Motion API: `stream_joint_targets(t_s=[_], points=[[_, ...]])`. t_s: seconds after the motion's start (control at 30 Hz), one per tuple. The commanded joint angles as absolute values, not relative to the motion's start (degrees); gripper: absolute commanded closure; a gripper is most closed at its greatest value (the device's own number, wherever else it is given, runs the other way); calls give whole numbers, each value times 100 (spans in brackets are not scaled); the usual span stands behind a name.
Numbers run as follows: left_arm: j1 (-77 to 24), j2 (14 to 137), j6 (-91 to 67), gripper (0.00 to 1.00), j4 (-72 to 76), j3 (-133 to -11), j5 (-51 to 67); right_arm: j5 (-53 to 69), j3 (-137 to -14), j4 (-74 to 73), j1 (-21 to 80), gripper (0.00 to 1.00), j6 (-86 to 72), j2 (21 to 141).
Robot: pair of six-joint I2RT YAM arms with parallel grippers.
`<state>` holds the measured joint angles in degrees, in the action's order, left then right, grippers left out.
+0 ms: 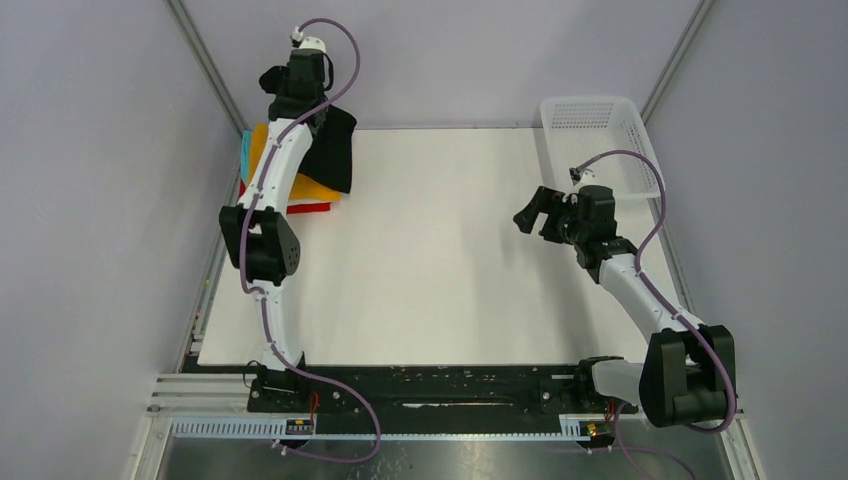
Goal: Fold and stack the t-shirts
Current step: Put the neatly folded tshirt into the corner of the board with the left arm
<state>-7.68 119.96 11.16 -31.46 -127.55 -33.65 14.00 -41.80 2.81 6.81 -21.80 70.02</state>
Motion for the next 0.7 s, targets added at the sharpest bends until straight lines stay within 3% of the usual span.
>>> stream_joint_targets(t_s=[0.0, 0.3, 0.67], points=[[-547, 12390, 1726, 100, -2103, -12449, -4055, 1201, -4310, 281, 686, 1, -2101, 7124], [-8, 13157, 2469, 100, -820, -12295, -4386, 1143, -4445, 187, 691, 1, -2075, 7442], [500, 13387, 2769, 100, -468, -12157, -4370, 1088, -4550, 150, 686, 1, -2074, 7689]])
